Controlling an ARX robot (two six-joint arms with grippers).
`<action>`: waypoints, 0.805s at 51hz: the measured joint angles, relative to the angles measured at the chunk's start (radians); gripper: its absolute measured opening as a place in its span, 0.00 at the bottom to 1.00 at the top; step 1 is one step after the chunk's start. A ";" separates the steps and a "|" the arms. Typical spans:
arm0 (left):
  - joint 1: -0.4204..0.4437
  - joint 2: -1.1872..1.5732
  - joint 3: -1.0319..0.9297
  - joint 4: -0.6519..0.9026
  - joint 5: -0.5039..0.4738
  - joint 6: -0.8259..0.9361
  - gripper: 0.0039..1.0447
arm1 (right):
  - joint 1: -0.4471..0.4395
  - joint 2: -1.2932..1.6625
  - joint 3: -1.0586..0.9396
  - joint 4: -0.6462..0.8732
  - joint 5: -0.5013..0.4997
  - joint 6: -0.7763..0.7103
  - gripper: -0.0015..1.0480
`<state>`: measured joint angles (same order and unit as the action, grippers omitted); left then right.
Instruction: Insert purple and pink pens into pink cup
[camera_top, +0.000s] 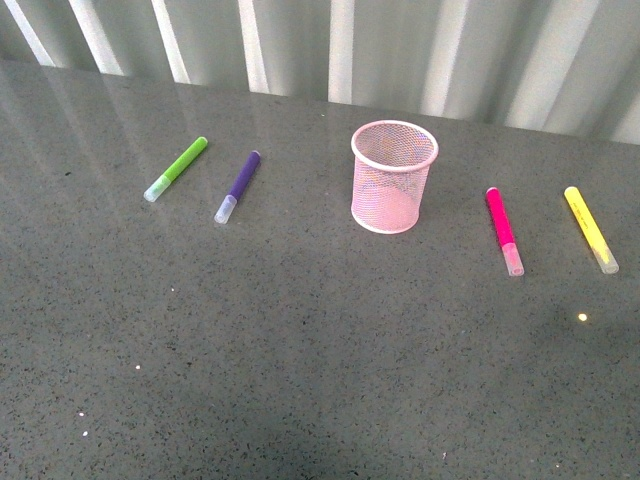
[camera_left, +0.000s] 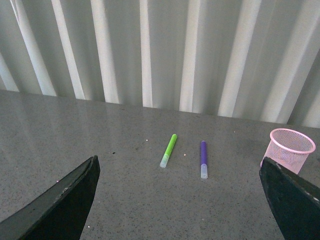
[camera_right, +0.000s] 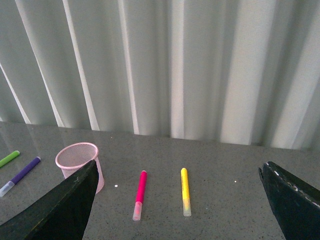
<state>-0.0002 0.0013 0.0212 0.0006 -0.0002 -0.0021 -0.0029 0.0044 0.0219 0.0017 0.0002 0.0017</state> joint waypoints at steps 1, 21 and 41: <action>0.000 0.000 0.000 0.000 0.000 0.000 0.94 | 0.000 0.000 0.000 0.000 0.000 0.000 0.93; 0.000 0.000 0.000 0.000 0.000 0.000 0.94 | 0.000 0.000 0.000 0.000 0.000 0.000 0.93; 0.000 0.000 0.000 0.000 0.000 0.000 0.94 | 0.000 0.000 0.000 0.000 0.000 0.000 0.93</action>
<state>-0.0002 0.0013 0.0212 0.0006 -0.0002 -0.0025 -0.0029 0.0044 0.0219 0.0017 0.0002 0.0017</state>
